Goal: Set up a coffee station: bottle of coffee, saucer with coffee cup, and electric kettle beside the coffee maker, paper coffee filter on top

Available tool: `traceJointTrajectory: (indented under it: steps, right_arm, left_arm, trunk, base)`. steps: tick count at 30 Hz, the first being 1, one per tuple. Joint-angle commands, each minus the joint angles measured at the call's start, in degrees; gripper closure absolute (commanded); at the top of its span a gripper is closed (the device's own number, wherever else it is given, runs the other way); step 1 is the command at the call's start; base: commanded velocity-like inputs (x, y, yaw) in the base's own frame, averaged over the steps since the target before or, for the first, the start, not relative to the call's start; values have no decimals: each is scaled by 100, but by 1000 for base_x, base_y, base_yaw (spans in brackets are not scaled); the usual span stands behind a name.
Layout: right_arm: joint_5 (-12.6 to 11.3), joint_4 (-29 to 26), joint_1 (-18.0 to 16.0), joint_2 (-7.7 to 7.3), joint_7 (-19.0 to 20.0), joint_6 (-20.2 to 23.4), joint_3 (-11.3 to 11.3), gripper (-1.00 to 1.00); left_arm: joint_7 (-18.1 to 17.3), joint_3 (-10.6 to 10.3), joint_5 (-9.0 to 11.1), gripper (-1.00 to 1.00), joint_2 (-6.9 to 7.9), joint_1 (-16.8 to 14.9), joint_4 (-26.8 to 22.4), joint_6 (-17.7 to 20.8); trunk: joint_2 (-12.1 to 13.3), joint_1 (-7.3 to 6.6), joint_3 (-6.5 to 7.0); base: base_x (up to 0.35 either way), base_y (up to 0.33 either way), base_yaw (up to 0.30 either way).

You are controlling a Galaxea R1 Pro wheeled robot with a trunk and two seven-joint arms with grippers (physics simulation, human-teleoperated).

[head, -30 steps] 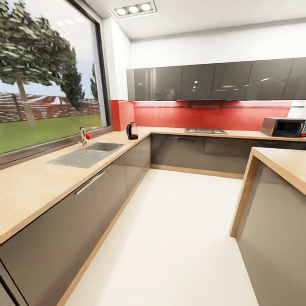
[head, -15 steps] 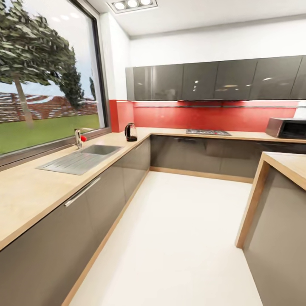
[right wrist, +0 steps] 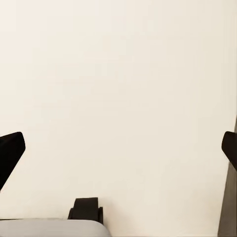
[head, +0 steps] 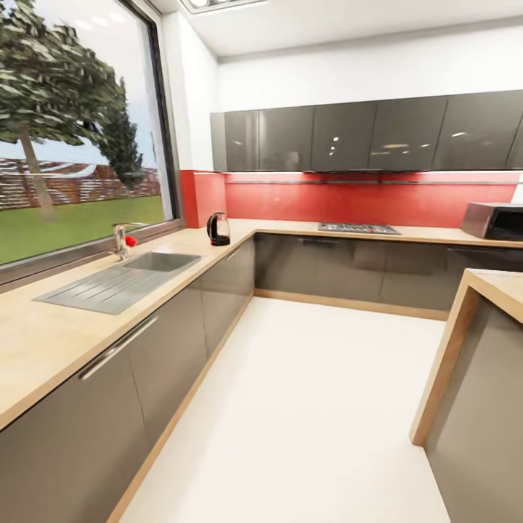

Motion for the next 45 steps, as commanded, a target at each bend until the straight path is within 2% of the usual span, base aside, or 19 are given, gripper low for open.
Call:
traceJointTrajectory:
  steps: [1, 31, 45]
  right_arm:
    - [-2, 5, -3, 0, -1, -19, 0, -100]
    - [-2, 5, -3, 0, -1, -19, 0, -100]
    - [-2, 5, -5, 0, -1, -19, 0, -100]
  left_arm:
    - [-1, 1, -2, -100, -1, 2, -9, -8]
    - [-2, -1, -2, -100, -1, 2, -11, -8]
    - [-3, -1, -2, -100, -1, 2, -12, -8]
  trunk:
    - [-3, 3, -5]
    - [-3, 3, -5]
    - [-3, 3, -5]
  base:
    - [315, -123, 0]
    - [309, -122, 0]
    - [308, -36, 0]
